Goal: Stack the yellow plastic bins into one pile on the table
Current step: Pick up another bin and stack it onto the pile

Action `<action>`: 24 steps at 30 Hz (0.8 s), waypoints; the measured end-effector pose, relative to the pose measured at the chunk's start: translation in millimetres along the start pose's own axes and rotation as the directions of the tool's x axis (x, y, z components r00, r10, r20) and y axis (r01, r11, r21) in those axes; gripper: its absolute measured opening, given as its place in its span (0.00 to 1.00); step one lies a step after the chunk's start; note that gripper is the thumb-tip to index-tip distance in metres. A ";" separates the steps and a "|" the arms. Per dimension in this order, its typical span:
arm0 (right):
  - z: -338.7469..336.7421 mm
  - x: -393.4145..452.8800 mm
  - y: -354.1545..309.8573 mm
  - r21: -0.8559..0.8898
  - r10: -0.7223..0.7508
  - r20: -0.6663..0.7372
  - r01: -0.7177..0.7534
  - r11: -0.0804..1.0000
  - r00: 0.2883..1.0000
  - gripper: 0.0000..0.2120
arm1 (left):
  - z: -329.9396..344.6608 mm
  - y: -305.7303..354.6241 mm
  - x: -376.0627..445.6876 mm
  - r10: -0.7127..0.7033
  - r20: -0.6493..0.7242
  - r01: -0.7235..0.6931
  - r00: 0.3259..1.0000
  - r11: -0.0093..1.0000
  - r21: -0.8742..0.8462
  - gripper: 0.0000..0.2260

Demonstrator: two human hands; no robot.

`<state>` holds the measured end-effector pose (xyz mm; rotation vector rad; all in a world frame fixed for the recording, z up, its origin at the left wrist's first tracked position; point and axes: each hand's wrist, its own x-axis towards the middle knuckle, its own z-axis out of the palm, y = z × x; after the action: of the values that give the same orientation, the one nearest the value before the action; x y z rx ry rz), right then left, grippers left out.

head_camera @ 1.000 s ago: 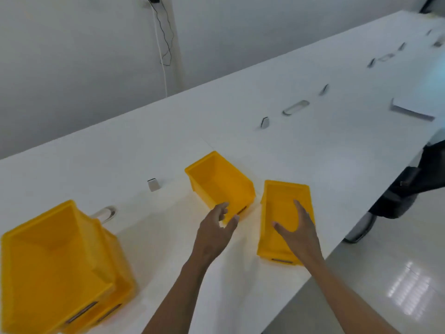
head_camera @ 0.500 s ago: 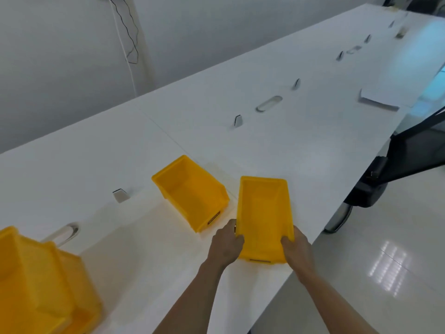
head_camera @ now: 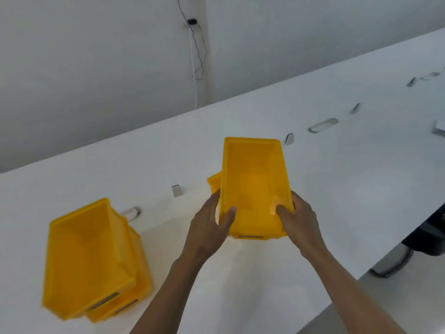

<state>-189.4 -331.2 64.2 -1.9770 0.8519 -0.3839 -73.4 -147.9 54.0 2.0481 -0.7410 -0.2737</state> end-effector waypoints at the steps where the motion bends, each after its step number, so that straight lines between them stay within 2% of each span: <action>1: 10.9 -0.5 -15.2 0.031 -0.022 0.055 0.021 0.999 0.998 0.11 | -19.4 -4.1 -7.7 -0.017 -0.027 0.018 0.999 1.000 0.009 0.26; 7: 77.4 -31.2 -99.3 0.128 -0.236 0.293 0.207 0.970 0.926 0.04 | -121.4 -36.4 -63.5 -0.149 -0.246 0.166 0.958 0.985 0.049 0.25; 10: 112.2 -46.9 -133.5 0.135 -0.313 0.353 0.283 0.950 0.881 0.08 | -161.5 -54.7 -94.4 -0.212 -0.365 0.234 0.906 0.972 0.017 0.15; 12: 133.2 -57.3 -150.7 0.165 -0.369 0.394 0.330 0.929 0.842 0.11 | -182.2 -59.8 -111.4 -0.261 -0.447 0.281 0.856 0.960 -0.023 0.13; 15: 162.1 -71.2 -168.9 0.213 -0.456 0.482 0.405 0.889 0.748 0.21 | -213.5 -68.9 -133.3 -0.352 -0.510 0.330 0.785 0.934 -0.137 0.15; 17: 178.0 -77.7 -169.8 0.284 -0.482 0.594 0.393 0.874 0.644 0.29 | -233.0 -75.4 -145.3 -0.418 -0.511 0.350 0.751 0.909 -0.228 0.21; 19: 193.1 -83.0 -158.9 0.324 -0.477 0.688 0.356 0.877 0.547 0.37 | -249.0 -81.8 -157.1 -0.451 -0.521 0.346 0.725 0.892 -0.291 0.23; 21: 210.9 -85.8 -140.0 0.280 -0.426 0.735 0.337 0.899 0.528 0.45 | -260.9 -87.8 -166.5 -0.474 -0.539 0.339 0.696 0.879 -0.335 0.23; 24: 238.6 -86.0 -113.8 0.122 -0.279 0.771 0.296 0.947 0.572 0.54 | -271.2 -95.0 -171.8 -0.495 -0.548 0.325 0.674 0.865 -0.383 0.23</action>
<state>-68.0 -82.2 40.0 -2.0111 -0.0501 0.3320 -47.9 180.8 112.3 1.8573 0.1912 0.0828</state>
